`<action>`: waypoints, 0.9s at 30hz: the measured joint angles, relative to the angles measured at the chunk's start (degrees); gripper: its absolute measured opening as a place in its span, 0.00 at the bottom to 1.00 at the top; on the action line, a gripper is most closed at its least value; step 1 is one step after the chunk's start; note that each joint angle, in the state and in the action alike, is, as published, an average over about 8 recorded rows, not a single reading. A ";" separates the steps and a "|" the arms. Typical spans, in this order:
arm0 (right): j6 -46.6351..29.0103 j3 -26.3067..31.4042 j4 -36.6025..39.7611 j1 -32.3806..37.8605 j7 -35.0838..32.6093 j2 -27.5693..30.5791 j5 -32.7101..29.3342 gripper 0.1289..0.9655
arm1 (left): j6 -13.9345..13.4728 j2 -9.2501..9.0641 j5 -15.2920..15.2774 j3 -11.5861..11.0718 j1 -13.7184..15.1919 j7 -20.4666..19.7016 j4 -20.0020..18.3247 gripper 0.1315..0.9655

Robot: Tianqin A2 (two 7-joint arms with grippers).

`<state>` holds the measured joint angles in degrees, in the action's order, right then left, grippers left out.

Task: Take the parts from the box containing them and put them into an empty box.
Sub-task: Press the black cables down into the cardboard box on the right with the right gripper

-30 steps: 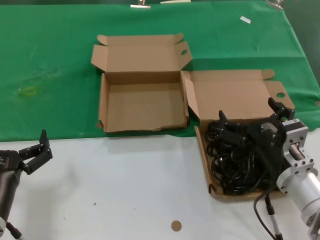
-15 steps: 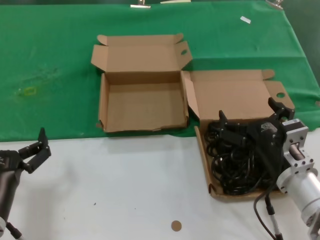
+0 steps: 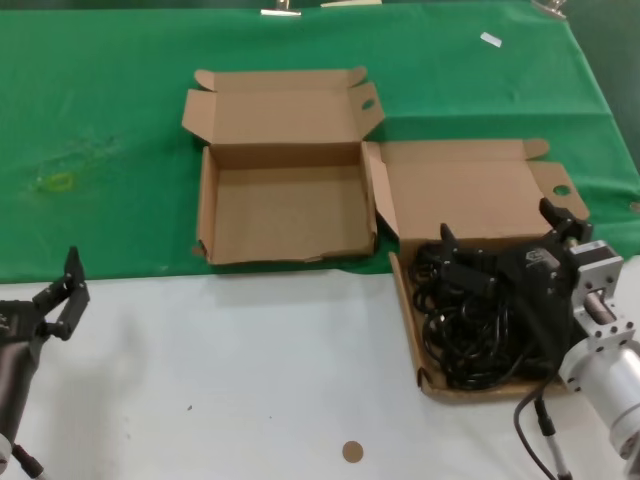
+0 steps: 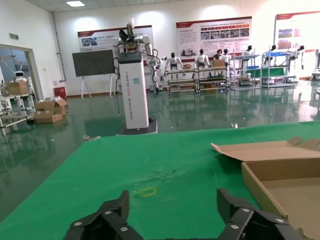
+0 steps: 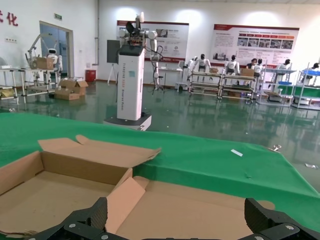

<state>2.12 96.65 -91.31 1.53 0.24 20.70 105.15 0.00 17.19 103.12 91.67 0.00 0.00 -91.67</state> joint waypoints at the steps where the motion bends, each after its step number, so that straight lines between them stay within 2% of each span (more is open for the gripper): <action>1: 0.55 0.53 -0.21 -0.07 0.05 0.61 0.61 1.00 | 0.00 0.00 0.00 0.00 0.00 0.00 0.00 0.67; 3: 1.64 1.66 -0.65 -0.21 -0.01 1.95 1.87 1.00 | 0.00 0.00 0.00 0.00 0.00 0.00 0.00 0.65; 11: 4.70 6.45 -2.16 -0.21 -1.45 9.06 6.83 1.00 | 0.00 0.00 0.00 0.00 0.00 0.00 0.00 0.38; 15: 4.96 8.69 -2.48 0.50 -1.77 13.62 9.16 1.00 | 0.00 0.00 0.00 0.00 0.00 0.00 0.00 0.38; 23: 6.05 18.21 -2.68 5.55 -2.55 26.02 17.31 1.00 | 0.00 0.00 0.00 0.00 0.00 0.00 0.00 0.17; 27: 5.45 23.88 -2.64 9.33 -3.00 31.79 20.40 1.00 | 0.00 0.00 0.00 0.00 0.00 -0.02 0.00 0.12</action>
<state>7.58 120.53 -93.95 10.87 -2.77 52.49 125.55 0.00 17.19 103.13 91.68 0.00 -0.02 -91.67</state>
